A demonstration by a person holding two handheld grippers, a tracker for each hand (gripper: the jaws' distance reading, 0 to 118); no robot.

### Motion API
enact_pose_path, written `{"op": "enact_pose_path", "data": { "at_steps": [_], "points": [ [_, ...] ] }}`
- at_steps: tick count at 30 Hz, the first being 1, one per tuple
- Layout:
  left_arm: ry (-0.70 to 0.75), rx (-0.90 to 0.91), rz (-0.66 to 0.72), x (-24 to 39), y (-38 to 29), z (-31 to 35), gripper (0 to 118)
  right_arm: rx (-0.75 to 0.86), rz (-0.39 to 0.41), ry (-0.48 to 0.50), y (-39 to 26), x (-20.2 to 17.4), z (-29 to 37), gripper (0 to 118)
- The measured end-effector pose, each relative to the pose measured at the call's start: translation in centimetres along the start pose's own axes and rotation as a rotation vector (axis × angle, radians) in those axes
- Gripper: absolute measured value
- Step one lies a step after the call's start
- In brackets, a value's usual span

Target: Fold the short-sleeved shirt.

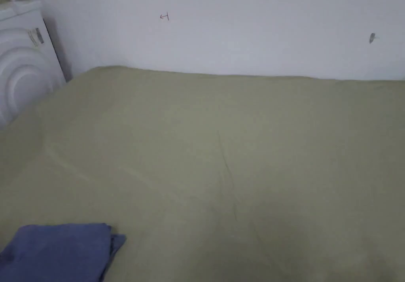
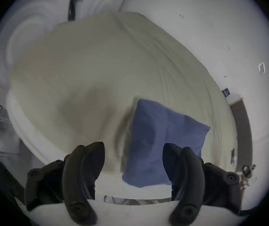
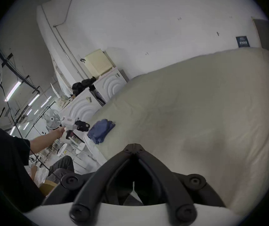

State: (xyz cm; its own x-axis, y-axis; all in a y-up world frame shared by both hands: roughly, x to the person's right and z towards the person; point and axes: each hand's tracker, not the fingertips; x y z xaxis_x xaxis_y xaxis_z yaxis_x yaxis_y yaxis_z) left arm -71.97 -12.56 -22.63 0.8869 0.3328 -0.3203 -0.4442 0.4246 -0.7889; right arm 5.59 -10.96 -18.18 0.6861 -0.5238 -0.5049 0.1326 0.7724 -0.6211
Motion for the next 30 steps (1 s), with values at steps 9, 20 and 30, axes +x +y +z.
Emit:
{"op": "enact_pose_path", "data": {
  "at_steps": [9,20,30],
  "points": [
    [-0.165,0.516,-0.228,19.3,-9.8,9.8,76,0.140,0.117,-0.232,4.6,-1.2,3.7,0],
    [-0.213,0.613,-0.390,38.2,-21.8,4.1,0,0.205,0.171,-0.579,1.8,-2.4,6.1,0],
    [-0.130,0.813,-0.510,44.5,-19.0,7.3,11,0.426,0.310,-0.749,8.2,-3.3,8.5,0]
  ]
}}
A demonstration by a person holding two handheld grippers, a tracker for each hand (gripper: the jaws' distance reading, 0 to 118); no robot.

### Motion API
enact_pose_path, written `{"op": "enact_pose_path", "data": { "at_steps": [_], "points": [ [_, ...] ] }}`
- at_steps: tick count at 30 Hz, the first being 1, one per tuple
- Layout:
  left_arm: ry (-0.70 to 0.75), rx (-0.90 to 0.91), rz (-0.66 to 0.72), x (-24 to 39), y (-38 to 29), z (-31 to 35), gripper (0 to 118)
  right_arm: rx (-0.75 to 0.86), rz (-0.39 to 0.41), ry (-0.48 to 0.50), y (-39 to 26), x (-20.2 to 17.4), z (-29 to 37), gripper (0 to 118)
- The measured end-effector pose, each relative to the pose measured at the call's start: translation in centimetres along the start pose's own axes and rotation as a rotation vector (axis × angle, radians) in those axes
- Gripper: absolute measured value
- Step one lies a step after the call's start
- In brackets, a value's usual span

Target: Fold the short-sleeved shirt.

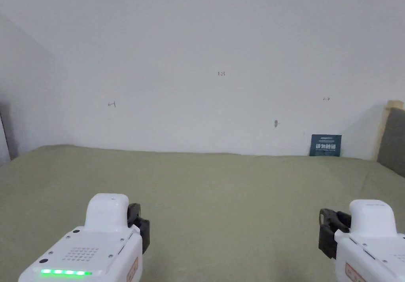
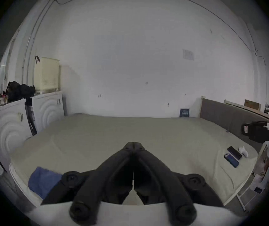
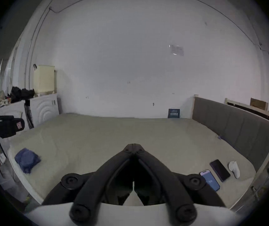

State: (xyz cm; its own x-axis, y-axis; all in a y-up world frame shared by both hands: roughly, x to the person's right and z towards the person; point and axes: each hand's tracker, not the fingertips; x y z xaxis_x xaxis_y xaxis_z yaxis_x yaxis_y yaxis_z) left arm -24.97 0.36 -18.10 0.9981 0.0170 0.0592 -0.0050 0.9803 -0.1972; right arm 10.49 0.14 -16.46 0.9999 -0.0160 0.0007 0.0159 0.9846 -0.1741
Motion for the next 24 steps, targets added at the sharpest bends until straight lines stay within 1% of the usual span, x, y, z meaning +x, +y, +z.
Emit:
{"op": "enact_pose_path", "data": {
  "at_steps": [1,2,3,4,5,6,7,10,11,12,17,20,24],
  "points": [
    [0.000,0.010,-0.003,-0.1,0.4,-0.3,29,0.007,-0.002,-0.016,0.4,0.1,-0.4,5],
    [-0.018,0.021,-0.003,0.2,0.8,-0.5,72,0.026,0.012,-0.054,0.7,0.1,-0.7,37],
    [-0.010,0.030,-0.007,0.2,0.9,-0.7,105,0.055,0.044,-0.088,0.9,0.0,-0.8,78],
    [0.003,0.038,-0.017,0.3,0.9,-1.1,118,0.066,0.072,-0.114,0.9,0.0,-1.2,113],
    [0.012,0.040,-0.018,0.2,0.7,-1.5,118,0.044,0.076,-0.123,0.9,0.1,-1.7,113],
    [0.015,0.058,-0.015,0.5,0.6,-1.4,118,0.033,0.086,-0.136,0.7,0.3,-2.1,118],
    [-0.003,0.104,-0.014,0.3,0.4,-1.2,118,0.092,0.104,-0.137,-0.1,-0.1,-0.7,116],
    [0.019,0.085,-0.012,0.7,0.2,-1.2,118,0.080,0.095,-0.129,-1.3,-0.2,0.7,118],
    [0.023,0.079,-0.013,0.7,0.1,-1.4,118,0.077,0.084,-0.123,-0.3,0.1,-1.2,118],
    [0.029,0.075,-0.009,0.7,0.0,-1.5,118,0.076,0.075,-0.119,-0.2,0.2,-1.6,117],
    [0.022,0.076,-0.006,0.7,0.1,-1.6,118,0.079,0.078,-0.126,-0.4,0.1,-1.5,118],
    [0.026,0.076,-0.016,0.8,0.2,-1.7,118,0.090,0.061,-0.121,-0.5,0.2,-1.3,118],
    [0.024,0.063,0.017,0.5,0.0,-1.9,118,0.100,0.033,-0.121,-0.4,0.3,-1.3,118]
  ]
}}
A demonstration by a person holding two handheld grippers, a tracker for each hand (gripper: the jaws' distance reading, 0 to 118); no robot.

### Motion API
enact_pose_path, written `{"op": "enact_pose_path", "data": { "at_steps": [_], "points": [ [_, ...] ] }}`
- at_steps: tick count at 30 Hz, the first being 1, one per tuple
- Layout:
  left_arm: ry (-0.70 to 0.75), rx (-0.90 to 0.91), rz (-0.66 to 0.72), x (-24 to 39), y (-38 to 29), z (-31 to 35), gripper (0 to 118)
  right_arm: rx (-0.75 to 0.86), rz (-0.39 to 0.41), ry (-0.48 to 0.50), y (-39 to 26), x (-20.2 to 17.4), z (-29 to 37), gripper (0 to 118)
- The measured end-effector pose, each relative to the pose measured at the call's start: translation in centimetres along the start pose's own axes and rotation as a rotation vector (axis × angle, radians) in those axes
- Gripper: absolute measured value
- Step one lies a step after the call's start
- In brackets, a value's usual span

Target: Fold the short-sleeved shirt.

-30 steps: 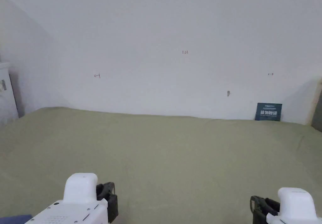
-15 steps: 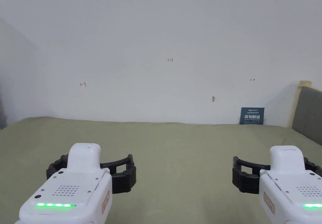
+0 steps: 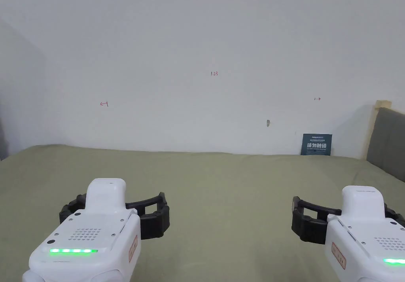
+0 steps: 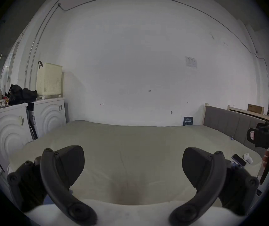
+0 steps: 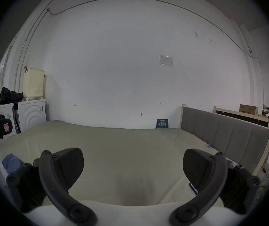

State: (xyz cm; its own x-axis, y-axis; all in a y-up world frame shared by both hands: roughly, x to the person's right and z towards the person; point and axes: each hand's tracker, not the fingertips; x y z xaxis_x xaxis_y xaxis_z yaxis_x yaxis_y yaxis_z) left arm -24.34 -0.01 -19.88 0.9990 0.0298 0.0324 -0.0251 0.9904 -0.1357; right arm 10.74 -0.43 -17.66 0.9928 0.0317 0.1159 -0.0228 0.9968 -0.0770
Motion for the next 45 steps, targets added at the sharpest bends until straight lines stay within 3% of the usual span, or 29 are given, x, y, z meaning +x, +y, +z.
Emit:
{"op": "enact_pose_path", "data": {
  "at_steps": [6,13,24,35,40,45],
  "points": [
    [0.007,-0.013,0.012,-0.2,-0.4,-0.3,118,0.012,-0.048,-0.011,0.2,0.2,-0.2,118],
    [-0.009,-0.014,0.024,-0.3,-0.6,-0.4,118,0.058,-0.026,0.034,0.4,-0.1,0.4,118],
    [-0.001,0.004,0.018,-0.4,0.3,-0.6,118,0.034,-0.071,0.115,0.1,0.4,0.2,118],
    [-0.003,-0.033,0.029,-0.5,0.0,-0.7,118,-0.043,-0.024,0.040,1.2,0.3,-0.3,118],
    [-0.011,-0.024,0.048,-0.4,0.0,-0.6,118,-0.034,-0.091,0.097,1.9,1.0,-0.1,118],
    [0.024,-0.050,0.027,-0.5,0.1,-0.9,118,-0.028,-0.118,0.087,2.2,1.3,-0.2,118]
  ]
}}
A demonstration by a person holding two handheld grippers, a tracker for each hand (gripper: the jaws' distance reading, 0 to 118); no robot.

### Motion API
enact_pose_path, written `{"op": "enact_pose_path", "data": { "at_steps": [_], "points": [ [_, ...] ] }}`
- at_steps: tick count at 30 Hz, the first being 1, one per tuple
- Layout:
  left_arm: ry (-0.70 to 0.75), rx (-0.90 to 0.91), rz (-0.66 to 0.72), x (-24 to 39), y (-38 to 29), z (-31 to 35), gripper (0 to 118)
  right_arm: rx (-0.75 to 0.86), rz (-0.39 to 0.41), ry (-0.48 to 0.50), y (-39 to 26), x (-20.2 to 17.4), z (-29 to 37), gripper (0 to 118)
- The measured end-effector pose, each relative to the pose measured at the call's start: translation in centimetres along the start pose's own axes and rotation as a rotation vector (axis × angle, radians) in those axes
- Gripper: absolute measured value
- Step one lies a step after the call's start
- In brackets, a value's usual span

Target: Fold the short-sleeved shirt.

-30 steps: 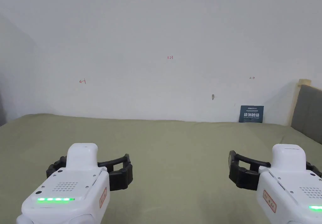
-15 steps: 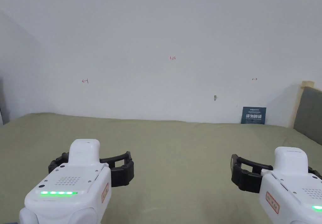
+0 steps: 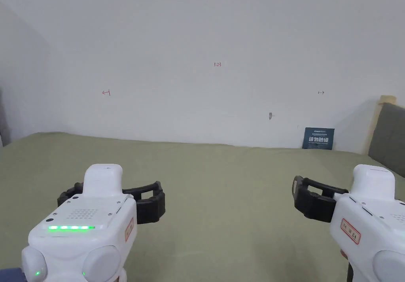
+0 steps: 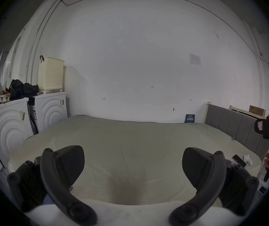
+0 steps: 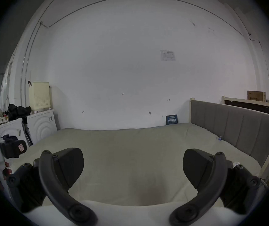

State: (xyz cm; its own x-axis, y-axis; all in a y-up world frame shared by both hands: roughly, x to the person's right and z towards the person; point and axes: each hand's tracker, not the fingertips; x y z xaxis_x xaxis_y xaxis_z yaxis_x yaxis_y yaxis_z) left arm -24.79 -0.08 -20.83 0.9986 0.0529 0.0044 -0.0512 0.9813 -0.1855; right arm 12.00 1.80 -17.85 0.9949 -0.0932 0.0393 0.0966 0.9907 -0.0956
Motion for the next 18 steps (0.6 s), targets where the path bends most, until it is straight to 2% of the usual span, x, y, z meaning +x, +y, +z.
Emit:
{"op": "enact_pose_path", "data": {
  "at_steps": [6,13,18],
  "points": [
    [-0.005,0.005,0.018,-0.1,0.0,-0.1,118,-0.010,0.006,-0.005,-0.2,0.2,0.0,118],
    [-0.009,-0.011,0.009,0.0,0.3,-0.5,118,-0.022,0.069,-0.060,-0.8,-0.5,-0.3,118],
    [-0.011,-0.013,0.033,-0.2,0.6,-0.4,118,-0.061,0.067,-0.020,-1.3,-0.6,-0.7,118]
  ]
}}
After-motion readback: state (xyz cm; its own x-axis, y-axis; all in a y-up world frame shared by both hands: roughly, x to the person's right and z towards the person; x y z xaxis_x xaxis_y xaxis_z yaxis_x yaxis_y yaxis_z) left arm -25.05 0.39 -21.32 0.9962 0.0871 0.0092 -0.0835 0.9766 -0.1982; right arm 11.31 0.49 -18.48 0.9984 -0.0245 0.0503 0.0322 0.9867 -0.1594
